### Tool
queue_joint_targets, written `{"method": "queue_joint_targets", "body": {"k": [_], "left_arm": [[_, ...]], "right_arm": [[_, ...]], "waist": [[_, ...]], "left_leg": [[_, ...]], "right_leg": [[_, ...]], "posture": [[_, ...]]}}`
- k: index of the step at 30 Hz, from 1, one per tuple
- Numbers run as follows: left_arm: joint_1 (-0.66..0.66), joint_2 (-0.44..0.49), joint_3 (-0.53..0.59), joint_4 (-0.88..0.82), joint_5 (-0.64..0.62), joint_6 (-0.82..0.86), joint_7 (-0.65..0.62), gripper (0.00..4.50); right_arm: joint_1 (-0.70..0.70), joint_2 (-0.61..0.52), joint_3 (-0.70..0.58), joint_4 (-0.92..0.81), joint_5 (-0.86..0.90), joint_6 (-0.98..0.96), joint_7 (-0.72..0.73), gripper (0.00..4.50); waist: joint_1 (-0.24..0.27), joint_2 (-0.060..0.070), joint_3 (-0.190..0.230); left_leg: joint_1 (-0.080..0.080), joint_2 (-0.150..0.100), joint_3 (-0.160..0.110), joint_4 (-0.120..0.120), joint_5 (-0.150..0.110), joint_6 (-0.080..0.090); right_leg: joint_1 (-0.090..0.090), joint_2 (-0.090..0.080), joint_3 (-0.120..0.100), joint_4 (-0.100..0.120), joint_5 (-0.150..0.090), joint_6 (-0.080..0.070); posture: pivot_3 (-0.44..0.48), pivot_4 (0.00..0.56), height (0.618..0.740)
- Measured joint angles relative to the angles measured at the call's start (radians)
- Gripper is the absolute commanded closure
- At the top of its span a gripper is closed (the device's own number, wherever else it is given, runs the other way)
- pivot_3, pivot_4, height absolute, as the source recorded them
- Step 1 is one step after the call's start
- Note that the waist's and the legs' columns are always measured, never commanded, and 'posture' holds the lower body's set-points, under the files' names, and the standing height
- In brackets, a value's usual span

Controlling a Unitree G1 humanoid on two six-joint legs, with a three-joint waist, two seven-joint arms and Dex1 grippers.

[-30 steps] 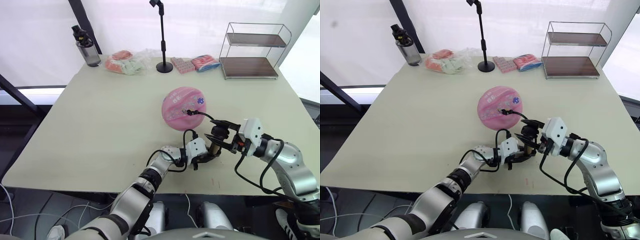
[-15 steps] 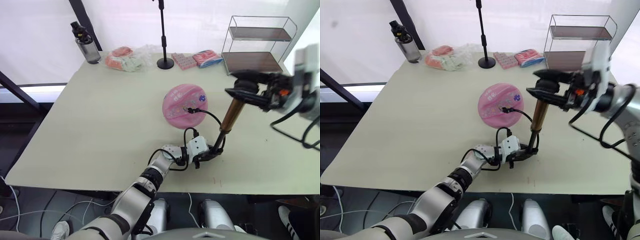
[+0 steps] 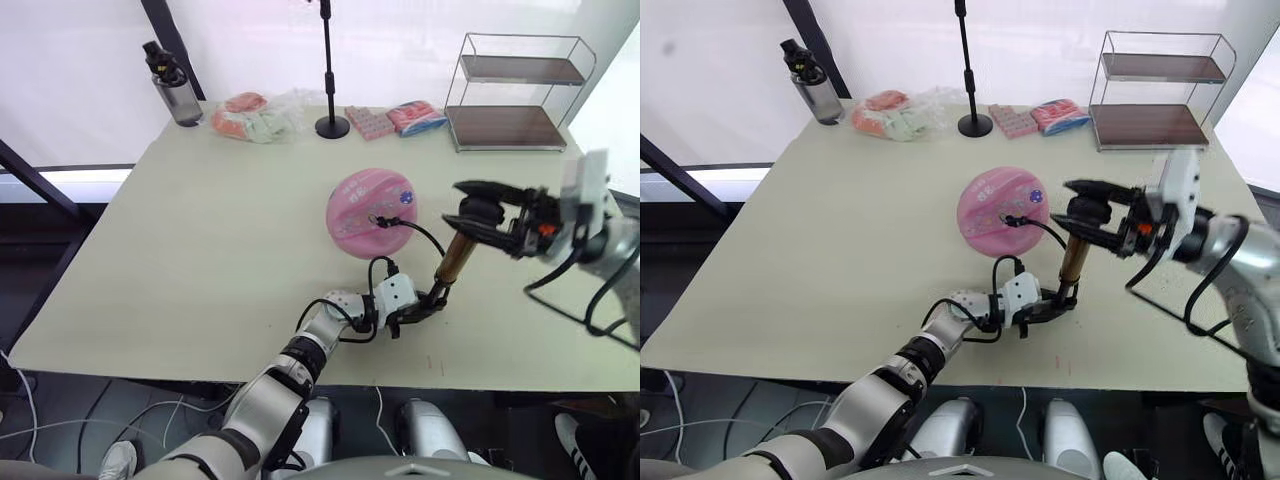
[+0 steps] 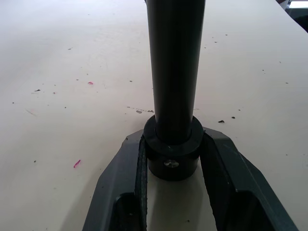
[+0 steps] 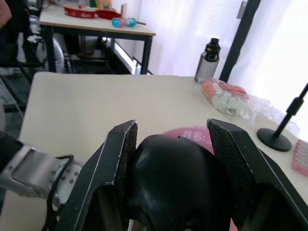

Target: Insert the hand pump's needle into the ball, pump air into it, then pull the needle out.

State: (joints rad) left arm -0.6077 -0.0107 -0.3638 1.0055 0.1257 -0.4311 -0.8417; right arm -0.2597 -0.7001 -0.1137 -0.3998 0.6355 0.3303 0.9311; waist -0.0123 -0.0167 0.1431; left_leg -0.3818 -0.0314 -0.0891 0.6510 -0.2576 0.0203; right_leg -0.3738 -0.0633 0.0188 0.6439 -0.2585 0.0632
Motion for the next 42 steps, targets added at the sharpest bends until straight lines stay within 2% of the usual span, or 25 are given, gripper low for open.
{"method": "queue_joint_targets", "body": {"k": [3, 7, 11, 16, 22, 27, 31, 42], "left_arm": [[0.0, 0.002, 0.0, 0.005, 0.001, 0.0, 0.005, 3.41], [0.0, 0.001, 0.0, 0.007, 0.002, 0.0, 0.003, 3.41], [-0.001, 0.001, 0.0, 0.012, 0.003, 0.0, 0.004, 3.41], [-0.002, 0.0, 0.0, 0.018, 0.004, 0.0, 0.008, 3.41], [-0.009, -0.004, 0.0, 0.021, 0.005, 0.0, 0.005, 3.41], [-0.014, -0.006, 0.001, 0.021, 0.005, -0.008, -0.009, 3.41], [-0.014, -0.007, 0.001, 0.021, 0.004, -0.008, -0.01, 3.41], [-0.014, -0.006, 0.005, 0.021, -0.004, -0.003, -0.026, 3.41]], "right_arm": [[0.06, 0.055, 0.038, 0.04, -0.068, -0.09, -0.001, 2.63], [0.115, 0.117, 0.092, 0.117, -0.161, -0.205, -0.004, 2.63], [0.138, 0.165, 0.136, 0.205, -0.241, -0.304, -0.017, 2.63], [0.137, 0.188, 0.146, 0.228, -0.269, -0.359, -0.025, 2.63], [0.103, 0.121, 0.124, 0.189, -0.229, -0.287, -0.005, 2.63], [0.027, 0.036, 0.068, 0.082, -0.12, -0.156, 0.009, 2.63], [-0.034, -0.017, -0.005, -0.005, -0.017, -0.055, -0.006, 2.63], [-0.093, -0.109, -0.101, -0.058, 0.09, 0.022, -0.002, 2.63]], "waist": [[-0.001, -0.001, -0.002], [-0.001, -0.003, -0.005], [-0.001, -0.005, -0.007], [-0.001, -0.005, -0.01], [0.001, -0.002, -0.008], [0.004, 0.003, -0.003], [0.006, 0.001, -0.002], [0.006, 0.002, 0.001]], "left_leg": [[0.002, 0.001, 0.0, 0.0, 0.0, 0.0], [0.002, 0.001, 0.0, 0.0, 0.0, 0.0], [0.003, 0.001, 0.0, 0.0, 0.0, 0.0], [0.003, 0.001, -0.001, 0.0, 0.0, 0.0], [0.001, 0.001, 0.0, 0.0, 0.0, 0.0], [-0.002, 0.0, -0.001, 0.0, 0.0, 0.0], [-0.002, 0.0, -0.001, 0.0, 0.0, 0.0], [-0.003, 0.0, 0.0, 0.0, 0.0, 0.0]], "right_leg": [[0.001, 0.002, 0.0, 0.0, -0.002, 0.003], [0.001, 0.002, 0.0, 0.0, 0.0, -0.001], [0.001, 0.002, 0.0, 0.0, 0.0, -0.001], [0.002, 0.002, 0.0, 0.0, 0.0, -0.001], [0.001, 0.001, 0.001, 0.0, 0.0, -0.001], [-0.002, 0.001, 0.001, 0.0, 0.0, -0.001], [-0.002, 0.0, 0.0, 0.0, 0.0, -0.001], [-0.003, 0.0, 0.0, 0.0, 0.0, -0.001]], "posture": [[0.0, 0.15, 0.74], [0.0, 0.15, 0.74], [0.0, 0.15, 0.74], [0.0, 0.15, 0.74], [0.0, 0.15, 0.74], [0.0, 0.15, 0.74], [0.0, 0.15, 0.74], [0.0, 0.15, 0.74]]}}
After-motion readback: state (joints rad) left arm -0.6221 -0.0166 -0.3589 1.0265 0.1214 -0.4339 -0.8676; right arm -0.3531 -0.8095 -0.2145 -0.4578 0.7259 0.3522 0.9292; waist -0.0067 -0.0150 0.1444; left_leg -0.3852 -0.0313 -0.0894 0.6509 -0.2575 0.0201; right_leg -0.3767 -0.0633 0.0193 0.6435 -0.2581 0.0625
